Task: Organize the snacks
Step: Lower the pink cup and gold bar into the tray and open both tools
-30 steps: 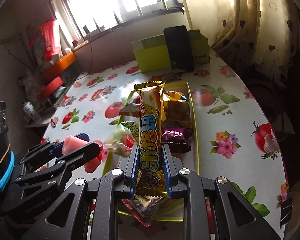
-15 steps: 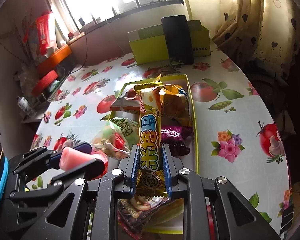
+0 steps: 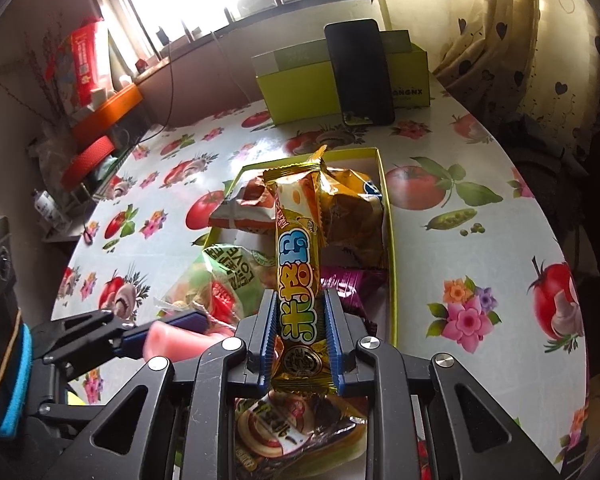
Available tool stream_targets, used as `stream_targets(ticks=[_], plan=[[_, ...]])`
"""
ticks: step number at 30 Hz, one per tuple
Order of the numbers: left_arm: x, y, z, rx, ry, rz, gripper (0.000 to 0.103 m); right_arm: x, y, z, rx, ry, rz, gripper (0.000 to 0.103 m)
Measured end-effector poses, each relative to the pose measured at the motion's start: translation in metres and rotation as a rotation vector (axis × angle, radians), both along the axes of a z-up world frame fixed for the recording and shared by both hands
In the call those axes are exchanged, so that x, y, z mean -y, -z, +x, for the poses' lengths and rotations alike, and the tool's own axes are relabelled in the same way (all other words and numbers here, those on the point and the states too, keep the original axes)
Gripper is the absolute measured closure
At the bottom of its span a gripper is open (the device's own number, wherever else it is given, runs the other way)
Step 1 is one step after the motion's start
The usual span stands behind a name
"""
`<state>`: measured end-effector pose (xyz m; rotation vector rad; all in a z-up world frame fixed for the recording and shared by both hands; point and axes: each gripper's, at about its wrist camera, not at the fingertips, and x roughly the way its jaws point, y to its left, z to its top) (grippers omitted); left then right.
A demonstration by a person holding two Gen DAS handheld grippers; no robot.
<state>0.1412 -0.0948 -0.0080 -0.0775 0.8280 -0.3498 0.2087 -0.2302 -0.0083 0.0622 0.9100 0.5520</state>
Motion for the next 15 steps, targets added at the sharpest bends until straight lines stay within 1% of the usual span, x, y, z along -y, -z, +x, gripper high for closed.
stream_targets(ticks=[3, 7, 15], plan=[[0.002, 0.001, 0.005, 0.007, 0.005, 0.006, 0.072, 0.0, 0.0, 0.003, 0.003, -0.009, 0.004, 0.08], [-0.001, 0.002, 0.01, 0.009, -0.005, 0.008, 0.072, 0.002, -0.002, 0.003, 0.013, -0.012, 0.008, 0.075], [-0.008, -0.005, 0.008, 0.033, -0.017, -0.02, 0.072, 0.013, -0.013, -0.006, 0.045, 0.01, 0.037, 0.073]])
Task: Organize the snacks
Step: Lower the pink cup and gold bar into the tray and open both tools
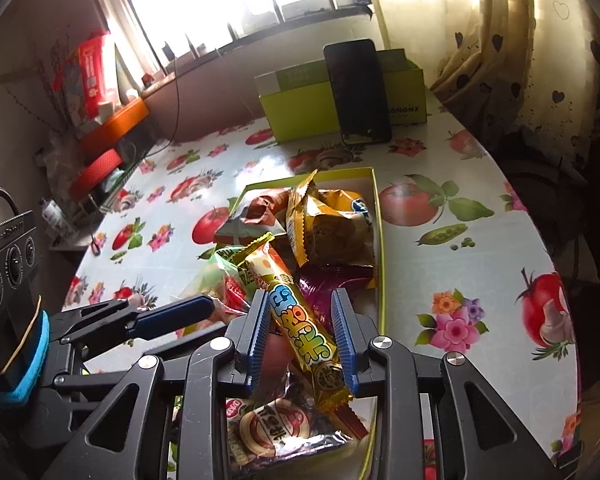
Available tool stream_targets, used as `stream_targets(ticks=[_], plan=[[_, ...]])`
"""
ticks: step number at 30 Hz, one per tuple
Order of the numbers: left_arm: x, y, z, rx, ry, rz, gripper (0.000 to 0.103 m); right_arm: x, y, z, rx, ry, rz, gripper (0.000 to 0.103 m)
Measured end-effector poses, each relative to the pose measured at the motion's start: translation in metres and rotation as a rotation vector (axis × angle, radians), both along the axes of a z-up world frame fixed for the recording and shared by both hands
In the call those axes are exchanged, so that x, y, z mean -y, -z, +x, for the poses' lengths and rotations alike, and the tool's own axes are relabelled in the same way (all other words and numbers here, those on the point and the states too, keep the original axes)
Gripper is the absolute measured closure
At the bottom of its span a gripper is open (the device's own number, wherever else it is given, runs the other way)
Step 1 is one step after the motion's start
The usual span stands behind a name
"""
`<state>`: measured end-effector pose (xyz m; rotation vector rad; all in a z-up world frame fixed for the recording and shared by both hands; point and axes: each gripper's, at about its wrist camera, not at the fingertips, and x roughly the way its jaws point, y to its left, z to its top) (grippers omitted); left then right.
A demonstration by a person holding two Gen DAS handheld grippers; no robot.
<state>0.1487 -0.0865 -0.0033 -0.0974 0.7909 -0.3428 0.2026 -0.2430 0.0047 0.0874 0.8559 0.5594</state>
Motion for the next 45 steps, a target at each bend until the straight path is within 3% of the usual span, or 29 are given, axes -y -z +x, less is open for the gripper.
stream_targets(ticks=[8, 16, 24, 31, 39, 45], plan=[[-0.012, -0.01, -0.013, 0.02, -0.046, 0.008, 0.072, 0.008, -0.006, -0.015, 0.008, 0.016, -0.001, 0.073], [-0.033, -0.001, -0.018, -0.031, -0.144, 0.027, 0.072, 0.014, 0.0, -0.02, 0.003, 0.037, -0.005, 0.077], [-0.012, 0.018, -0.018, -0.111, -0.024, 0.02, 0.072, 0.004, 0.022, -0.014, -0.063, -0.008, -0.039, 0.084], [0.002, 0.02, -0.018, -0.112, 0.056, 0.016, 0.072, -0.002, 0.024, -0.017, -0.068, -0.056, -0.037, 0.084], [0.0, 0.013, -0.023, -0.083, 0.035, 0.01, 0.072, 0.003, 0.013, -0.029, -0.035, -0.048, -0.041, 0.083], [-0.002, 0.004, -0.033, -0.057, -0.001, 0.01, 0.072, 0.003, 0.002, -0.045, -0.004, -0.049, -0.059, 0.076]])
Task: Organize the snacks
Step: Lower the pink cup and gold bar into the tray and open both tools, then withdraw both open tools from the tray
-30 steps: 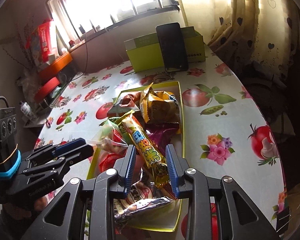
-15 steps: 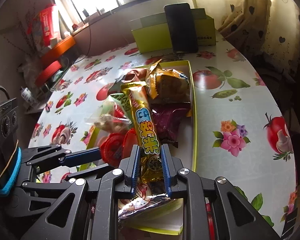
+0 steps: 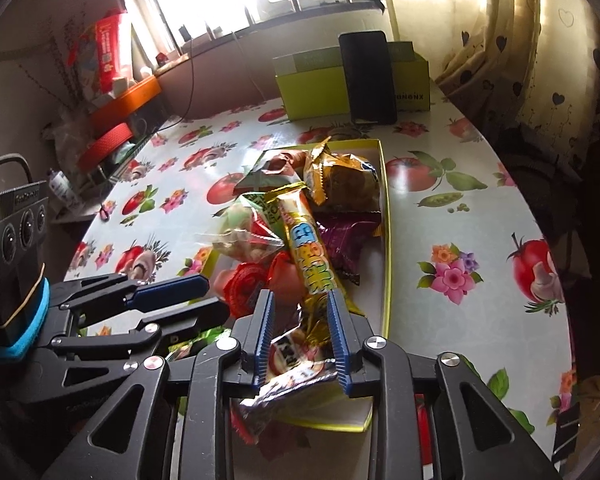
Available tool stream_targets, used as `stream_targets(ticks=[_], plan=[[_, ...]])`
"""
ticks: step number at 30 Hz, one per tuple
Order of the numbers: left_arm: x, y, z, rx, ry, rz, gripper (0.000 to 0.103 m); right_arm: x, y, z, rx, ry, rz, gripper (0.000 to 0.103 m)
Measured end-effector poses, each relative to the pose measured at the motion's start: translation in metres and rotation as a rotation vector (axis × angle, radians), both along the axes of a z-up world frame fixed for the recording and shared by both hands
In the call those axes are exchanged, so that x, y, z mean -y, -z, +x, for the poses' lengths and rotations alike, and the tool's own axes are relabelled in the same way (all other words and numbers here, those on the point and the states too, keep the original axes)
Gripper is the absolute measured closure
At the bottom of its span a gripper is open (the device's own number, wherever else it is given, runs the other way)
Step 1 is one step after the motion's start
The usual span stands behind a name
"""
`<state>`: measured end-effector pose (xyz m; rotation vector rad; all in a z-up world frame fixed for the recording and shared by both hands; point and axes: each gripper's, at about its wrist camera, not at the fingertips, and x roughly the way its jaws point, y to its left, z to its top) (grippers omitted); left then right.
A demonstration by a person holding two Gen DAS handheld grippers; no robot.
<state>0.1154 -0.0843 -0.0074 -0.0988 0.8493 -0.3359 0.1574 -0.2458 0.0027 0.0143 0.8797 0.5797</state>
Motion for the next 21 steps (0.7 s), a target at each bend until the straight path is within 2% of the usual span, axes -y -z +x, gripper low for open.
stream_targets(ticks=[6, 14, 15, 18, 21], plan=[[0.001, -0.009, -0.015, 0.025, -0.015, 0.013, 0.072, 0.0, -0.005, -0.016, 0.025, 0.008, -0.02, 0.063], [0.002, -0.012, -0.033, 0.033, -0.021, 0.027, 0.072, 0.01, -0.002, -0.036, 0.019, 0.03, -0.004, 0.062], [0.002, -0.011, -0.036, 0.029, -0.023, 0.031, 0.072, 0.01, 0.0, -0.038, 0.014, 0.028, -0.006, 0.063], [0.003, -0.004, -0.042, 0.01, -0.024, 0.038, 0.072, 0.005, 0.01, -0.042, -0.011, 0.003, -0.02, 0.08], [0.005, 0.001, -0.045, -0.004, -0.02, 0.046, 0.072, 0.0, 0.014, -0.043, -0.009, -0.008, -0.02, 0.081]])
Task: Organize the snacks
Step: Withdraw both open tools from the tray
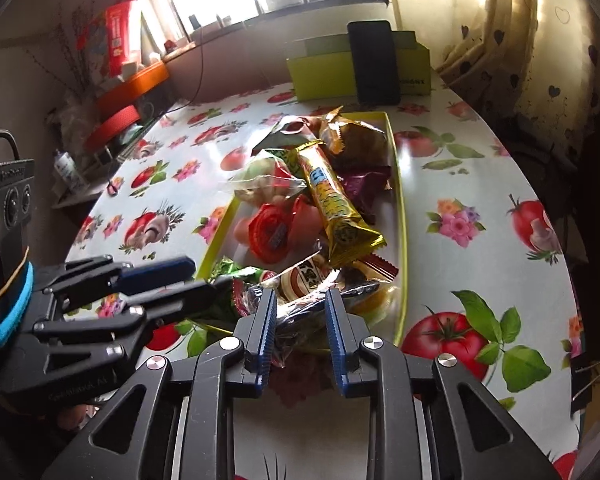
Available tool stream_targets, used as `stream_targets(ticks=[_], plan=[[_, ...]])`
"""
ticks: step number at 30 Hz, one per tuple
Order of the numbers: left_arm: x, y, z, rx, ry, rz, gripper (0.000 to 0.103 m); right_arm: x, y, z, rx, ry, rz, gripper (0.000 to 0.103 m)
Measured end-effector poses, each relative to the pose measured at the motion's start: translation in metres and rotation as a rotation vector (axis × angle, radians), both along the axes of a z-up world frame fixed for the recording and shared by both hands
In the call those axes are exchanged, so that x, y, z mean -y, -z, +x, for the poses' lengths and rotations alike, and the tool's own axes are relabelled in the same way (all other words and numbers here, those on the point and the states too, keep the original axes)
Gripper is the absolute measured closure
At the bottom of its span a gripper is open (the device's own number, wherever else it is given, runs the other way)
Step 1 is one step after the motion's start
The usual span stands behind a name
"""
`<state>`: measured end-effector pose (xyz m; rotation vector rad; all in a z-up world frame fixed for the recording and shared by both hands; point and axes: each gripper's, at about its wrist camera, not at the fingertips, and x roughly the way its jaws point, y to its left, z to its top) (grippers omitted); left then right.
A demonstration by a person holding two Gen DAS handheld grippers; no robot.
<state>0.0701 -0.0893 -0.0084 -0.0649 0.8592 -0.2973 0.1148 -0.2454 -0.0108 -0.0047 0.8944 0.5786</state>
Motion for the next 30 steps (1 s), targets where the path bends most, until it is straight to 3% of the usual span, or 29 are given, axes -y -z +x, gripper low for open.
stream_targets(ticks=[8, 19, 26, 30], plan=[[0.003, -0.002, -0.009, 0.011, 0.004, 0.004, 0.072, 0.002, -0.003, -0.001, -0.003, 0.015, 0.016, 0.08], [0.003, -0.005, -0.021, 0.0, -0.021, -0.014, 0.072, 0.001, -0.015, -0.036, 0.072, 0.019, -0.058, 0.063], [0.011, -0.006, -0.028, 0.012, -0.044, 0.05, 0.072, 0.002, -0.016, -0.048, 0.105, 0.04, -0.091, 0.058], [0.012, -0.007, -0.029, 0.017, -0.033, 0.031, 0.072, 0.001, -0.014, -0.05, 0.105, 0.039, -0.095, 0.057]])
